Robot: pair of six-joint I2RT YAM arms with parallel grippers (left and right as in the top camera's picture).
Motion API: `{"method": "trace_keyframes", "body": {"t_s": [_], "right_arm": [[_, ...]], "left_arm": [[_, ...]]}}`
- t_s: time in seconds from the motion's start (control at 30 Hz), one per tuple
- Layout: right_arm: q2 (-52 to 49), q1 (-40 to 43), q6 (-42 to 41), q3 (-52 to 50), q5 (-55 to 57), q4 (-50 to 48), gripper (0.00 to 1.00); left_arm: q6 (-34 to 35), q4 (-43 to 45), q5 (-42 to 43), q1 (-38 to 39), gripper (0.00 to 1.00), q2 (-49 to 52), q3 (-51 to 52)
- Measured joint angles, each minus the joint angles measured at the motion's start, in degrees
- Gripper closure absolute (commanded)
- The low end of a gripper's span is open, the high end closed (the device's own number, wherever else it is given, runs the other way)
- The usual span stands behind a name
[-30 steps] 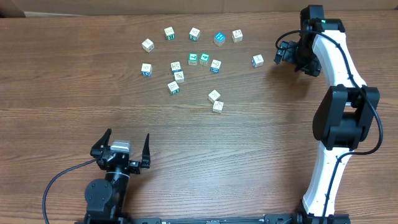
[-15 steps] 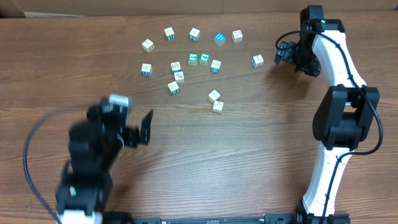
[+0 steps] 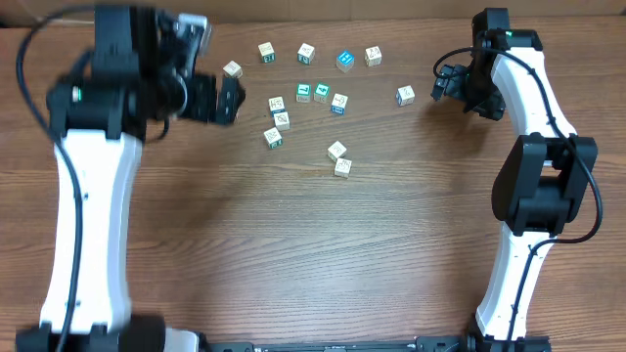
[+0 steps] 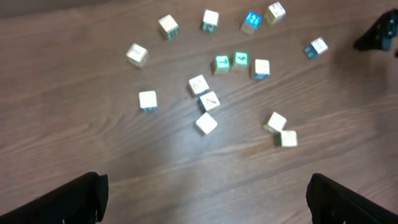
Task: Form a circle
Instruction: 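Swing the left gripper over the arc's left side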
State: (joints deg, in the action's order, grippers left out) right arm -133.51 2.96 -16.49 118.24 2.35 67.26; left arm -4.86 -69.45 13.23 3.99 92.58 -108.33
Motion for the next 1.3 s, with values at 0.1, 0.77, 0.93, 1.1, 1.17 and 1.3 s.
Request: {"method": "trace_keyframes", "body": {"t_s": [0.1, 0.77, 0.93, 1.1, 1.17, 1.3], "right_arm": [[0.00, 0.00, 0.00, 0.00, -0.02, 0.02, 0.00], [0.00, 0.00, 0.00, 0.02, 0.00, 0.00, 0.00], [0.00, 0.00, -0.02, 0.00, -0.02, 0.00, 0.00], [0.00, 0.00, 0.00, 0.00, -0.02, 0.00, 0.00], [0.00, 0.00, 0.00, 0.00, -0.02, 0.04, 0.00], [0.00, 0.00, 0.00, 0.00, -0.02, -0.02, 0.00]], "left_arm": [[0.00, -5.66, 1.22, -0.02, 0.01, 6.43, -9.09], [1.14, -6.19, 3.76, 0.00, 0.92, 15.69, -15.08], [2.03, -6.05, 3.74, 0.00, 0.96, 15.69, -15.10], [3.87, -7.85, 3.74, 0.00, 0.96, 16.09, -15.10], [4.59, -8.70, 3.45, 0.04, 0.96, 16.65, -15.04], [5.46, -9.90, 1.73, 0.68, 0.94, 19.15, -14.23]]}}
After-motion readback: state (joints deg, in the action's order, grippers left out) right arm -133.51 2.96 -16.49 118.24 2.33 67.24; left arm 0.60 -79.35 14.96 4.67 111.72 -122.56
